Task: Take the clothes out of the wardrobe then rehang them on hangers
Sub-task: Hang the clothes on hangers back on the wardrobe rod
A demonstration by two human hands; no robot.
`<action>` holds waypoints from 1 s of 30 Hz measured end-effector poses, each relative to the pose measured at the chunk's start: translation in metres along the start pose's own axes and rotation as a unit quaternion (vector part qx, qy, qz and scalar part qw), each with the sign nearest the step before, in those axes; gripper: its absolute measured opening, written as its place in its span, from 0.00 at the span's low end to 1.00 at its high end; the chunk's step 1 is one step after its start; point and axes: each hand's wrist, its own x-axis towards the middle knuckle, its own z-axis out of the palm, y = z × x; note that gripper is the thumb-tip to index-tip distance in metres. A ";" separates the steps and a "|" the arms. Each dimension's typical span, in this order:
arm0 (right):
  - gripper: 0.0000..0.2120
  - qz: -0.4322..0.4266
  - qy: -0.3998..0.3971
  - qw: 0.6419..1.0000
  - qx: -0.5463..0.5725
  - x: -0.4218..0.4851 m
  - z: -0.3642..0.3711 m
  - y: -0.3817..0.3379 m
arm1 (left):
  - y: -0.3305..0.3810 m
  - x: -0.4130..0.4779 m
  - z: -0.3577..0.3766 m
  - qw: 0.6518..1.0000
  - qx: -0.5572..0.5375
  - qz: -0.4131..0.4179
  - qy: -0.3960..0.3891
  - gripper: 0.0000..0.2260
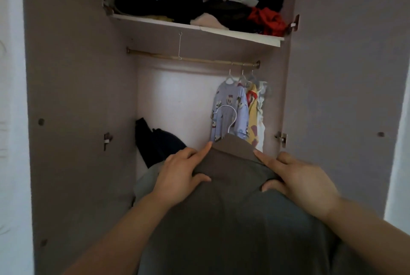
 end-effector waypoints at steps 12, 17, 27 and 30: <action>0.30 0.021 0.015 0.995 -0.093 0.201 0.104 0.059 | -0.142 0.158 0.113 0.997 -0.016 -0.050 0.051 0.35; 0.29 0.040 0.024 0.995 -0.088 0.282 0.142 0.089 | -0.190 0.230 0.160 0.992 -0.069 -0.099 0.038 0.34; 0.25 0.097 0.064 0.983 -0.144 0.433 0.183 0.163 | -0.225 0.367 0.220 0.986 -0.075 -0.136 0.057 0.30; 0.21 0.123 0.071 0.981 -0.135 0.476 0.190 0.188 | -0.238 0.405 0.234 0.986 -0.046 -0.153 0.056 0.29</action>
